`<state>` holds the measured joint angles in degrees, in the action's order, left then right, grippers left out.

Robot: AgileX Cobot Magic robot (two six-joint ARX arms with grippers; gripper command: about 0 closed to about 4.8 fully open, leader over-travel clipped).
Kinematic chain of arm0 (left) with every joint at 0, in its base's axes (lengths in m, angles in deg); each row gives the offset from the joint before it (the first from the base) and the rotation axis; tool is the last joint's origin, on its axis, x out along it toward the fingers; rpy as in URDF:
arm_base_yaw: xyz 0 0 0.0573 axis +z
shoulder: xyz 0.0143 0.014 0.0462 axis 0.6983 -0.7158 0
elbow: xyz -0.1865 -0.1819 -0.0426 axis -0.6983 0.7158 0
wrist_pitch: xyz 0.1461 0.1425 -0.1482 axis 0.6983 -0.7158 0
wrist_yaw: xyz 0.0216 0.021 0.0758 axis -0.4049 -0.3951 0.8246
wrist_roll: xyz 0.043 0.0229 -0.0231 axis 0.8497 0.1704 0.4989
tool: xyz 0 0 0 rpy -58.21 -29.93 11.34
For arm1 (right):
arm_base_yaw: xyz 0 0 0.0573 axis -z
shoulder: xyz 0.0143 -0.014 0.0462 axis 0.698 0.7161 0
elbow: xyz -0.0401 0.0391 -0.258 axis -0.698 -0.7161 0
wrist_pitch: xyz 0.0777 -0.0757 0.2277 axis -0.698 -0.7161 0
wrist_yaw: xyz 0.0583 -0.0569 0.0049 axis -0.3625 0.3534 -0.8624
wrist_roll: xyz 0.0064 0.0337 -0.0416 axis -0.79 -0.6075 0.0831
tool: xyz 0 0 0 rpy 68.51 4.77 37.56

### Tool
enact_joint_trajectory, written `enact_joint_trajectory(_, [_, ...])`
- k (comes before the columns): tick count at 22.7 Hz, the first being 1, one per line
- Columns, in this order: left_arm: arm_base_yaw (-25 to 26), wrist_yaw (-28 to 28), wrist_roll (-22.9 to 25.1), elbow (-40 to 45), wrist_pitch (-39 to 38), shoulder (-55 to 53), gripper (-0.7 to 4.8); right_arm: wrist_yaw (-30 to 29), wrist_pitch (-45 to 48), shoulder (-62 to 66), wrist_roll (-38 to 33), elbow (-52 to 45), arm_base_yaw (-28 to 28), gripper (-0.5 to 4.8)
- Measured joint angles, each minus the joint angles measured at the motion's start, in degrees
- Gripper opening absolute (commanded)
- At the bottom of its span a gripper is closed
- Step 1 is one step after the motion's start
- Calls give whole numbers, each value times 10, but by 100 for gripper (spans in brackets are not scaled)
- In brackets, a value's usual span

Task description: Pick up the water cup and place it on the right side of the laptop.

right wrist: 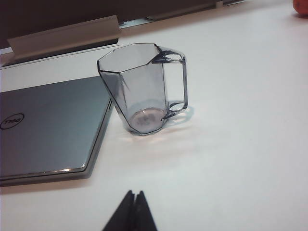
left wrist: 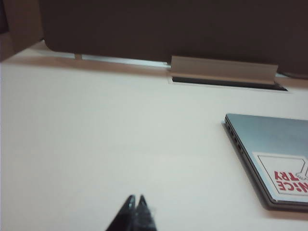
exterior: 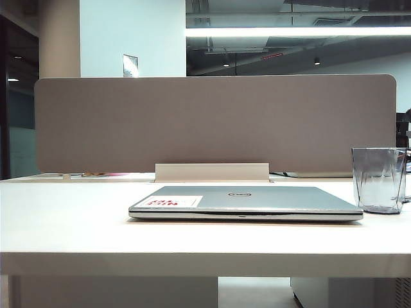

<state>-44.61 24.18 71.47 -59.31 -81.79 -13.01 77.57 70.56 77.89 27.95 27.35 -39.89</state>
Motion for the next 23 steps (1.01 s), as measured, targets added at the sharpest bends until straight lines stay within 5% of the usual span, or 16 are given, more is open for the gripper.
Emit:
enact_joint_trajectory(10, [1, -24, 0, 0, -11, 35, -6, 0, 0, 0, 0, 0, 0, -1])
enact_joint_trajectory(16, [1, 25, -1, 0, -14, 36, -6, 0, 0, 0, 0, 0, 0, -1])
enact_joint_trajectory(23, [1, 16, -1, 0, -22, 36, -6, 0, 0, 0, 0, 0, 0, -1])
